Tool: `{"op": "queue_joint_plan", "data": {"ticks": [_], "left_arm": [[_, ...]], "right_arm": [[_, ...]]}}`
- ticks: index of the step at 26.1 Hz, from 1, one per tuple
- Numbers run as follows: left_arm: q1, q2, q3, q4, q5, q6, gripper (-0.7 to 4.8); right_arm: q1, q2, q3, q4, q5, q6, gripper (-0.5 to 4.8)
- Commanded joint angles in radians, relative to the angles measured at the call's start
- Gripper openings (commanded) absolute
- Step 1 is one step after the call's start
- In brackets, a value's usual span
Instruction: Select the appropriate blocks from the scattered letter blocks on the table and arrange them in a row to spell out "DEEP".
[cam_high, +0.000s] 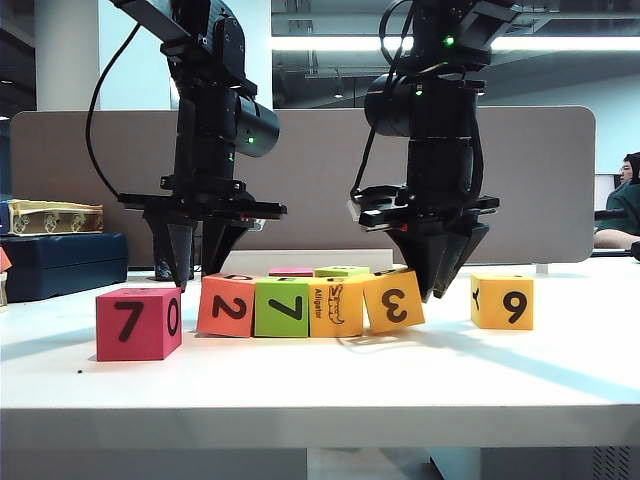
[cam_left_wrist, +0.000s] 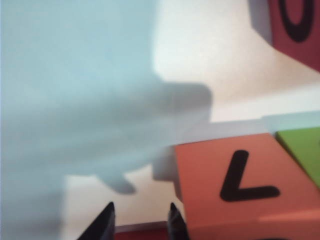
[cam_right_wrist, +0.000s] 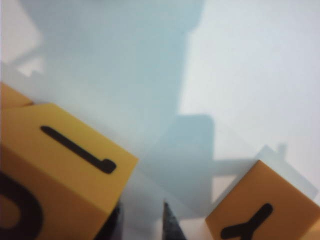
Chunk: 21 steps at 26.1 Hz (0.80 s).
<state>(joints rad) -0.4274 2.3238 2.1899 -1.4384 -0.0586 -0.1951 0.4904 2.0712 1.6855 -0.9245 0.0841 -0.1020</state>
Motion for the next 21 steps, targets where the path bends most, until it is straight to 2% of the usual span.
{"op": "queue_joint_plan", "data": {"ticks": [1, 2, 3, 4, 5, 11, 18, 21], "left_arm": [[-0.008, -0.001, 0.003, 0.005, -0.007, 0.035, 0.91], [-0.008, -0.001, 0.003, 0.005, -0.014, 0.052, 0.54], [-0.008, -0.001, 0.003, 0.005, -0.021, 0.061, 0.07], [-0.008, -0.002, 0.003, 0.007, -0.02, 0.061, -0.08], [-0.008, -0.001, 0.003, 0.008, -0.015, 0.064, -0.06], [-0.01, -0.001, 0.003, 0.009, -0.01, 0.064, -0.06], [-0.009, -0.002, 0.003, 0.006, -0.061, 0.052, -0.06], [-0.009, -0.001, 0.003, 0.006, -0.062, 0.052, -0.06]], "right_arm": [[0.009, -0.001, 0.006, 0.028, -0.034, 0.005, 0.87], [0.009, -0.001, 0.006, 0.029, -0.034, 0.005, 0.73], [0.009, -0.001, 0.006, 0.032, -0.034, 0.004, 0.38], [0.009, -0.001, 0.006, 0.035, -0.034, 0.004, 0.15], [0.009, -0.001, 0.006, 0.04, -0.034, 0.004, -0.03], [0.009, -0.001, 0.006, 0.046, -0.034, 0.004, -0.02], [0.009, -0.001, 0.006, 0.046, -0.033, 0.004, -0.02], [0.009, -0.001, 0.007, 0.045, 0.0, 0.004, -0.02]]}}
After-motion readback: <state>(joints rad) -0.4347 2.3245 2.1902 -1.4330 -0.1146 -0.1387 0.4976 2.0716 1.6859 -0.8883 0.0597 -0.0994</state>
